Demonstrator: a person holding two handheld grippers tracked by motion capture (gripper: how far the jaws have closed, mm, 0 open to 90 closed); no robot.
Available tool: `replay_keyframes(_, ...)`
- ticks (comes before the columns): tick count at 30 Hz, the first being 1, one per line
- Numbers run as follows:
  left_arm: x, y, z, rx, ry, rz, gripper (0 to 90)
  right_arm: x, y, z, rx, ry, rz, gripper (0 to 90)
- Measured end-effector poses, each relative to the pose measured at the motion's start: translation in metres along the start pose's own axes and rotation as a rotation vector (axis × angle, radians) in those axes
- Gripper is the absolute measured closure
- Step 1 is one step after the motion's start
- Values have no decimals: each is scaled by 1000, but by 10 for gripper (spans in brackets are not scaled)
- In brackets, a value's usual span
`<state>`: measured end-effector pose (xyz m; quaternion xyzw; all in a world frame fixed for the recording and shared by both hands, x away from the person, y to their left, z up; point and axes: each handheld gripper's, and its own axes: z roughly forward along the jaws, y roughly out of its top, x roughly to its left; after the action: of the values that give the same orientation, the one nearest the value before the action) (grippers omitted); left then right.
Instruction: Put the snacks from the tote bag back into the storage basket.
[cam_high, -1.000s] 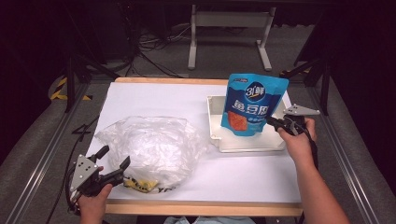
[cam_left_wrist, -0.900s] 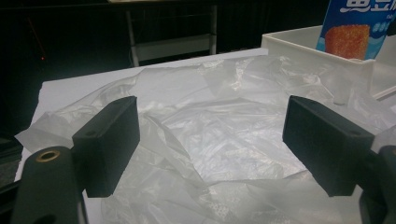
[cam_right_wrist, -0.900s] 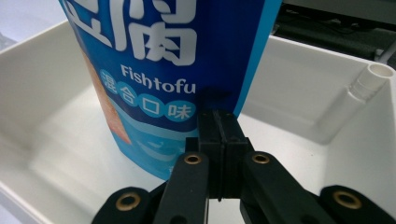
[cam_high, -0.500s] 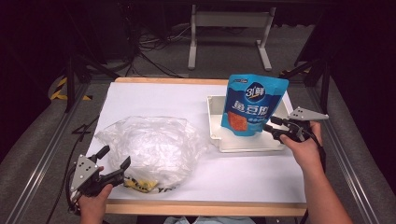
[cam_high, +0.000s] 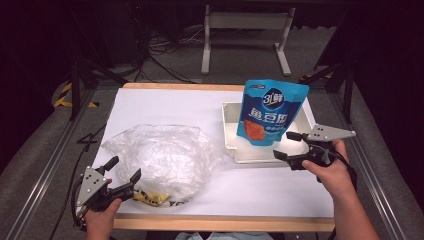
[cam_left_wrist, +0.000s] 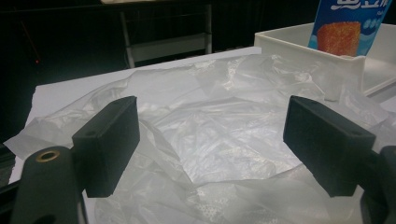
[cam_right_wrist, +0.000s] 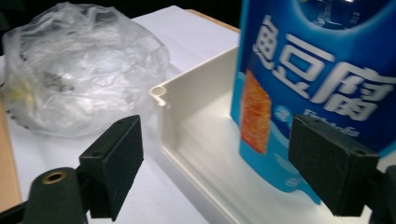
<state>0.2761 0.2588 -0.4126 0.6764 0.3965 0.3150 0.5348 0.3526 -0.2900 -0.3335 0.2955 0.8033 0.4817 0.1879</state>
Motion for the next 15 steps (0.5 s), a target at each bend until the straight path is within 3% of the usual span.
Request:
replay_keyframes(5, 0, 1, -2, -2, 0, 1, 193, 15, 1, -2, -18, 29, -20, 181)
replay_keyframes(9, 0, 1, -2, -7, -1, -1, 193, 25, 0, -2, -25, 85, -29, 165)
replay_keyframes(15, 0, 2, -1, -2, -16, 3, 193, 42, -7, 2, -45, 104, -77, 148)
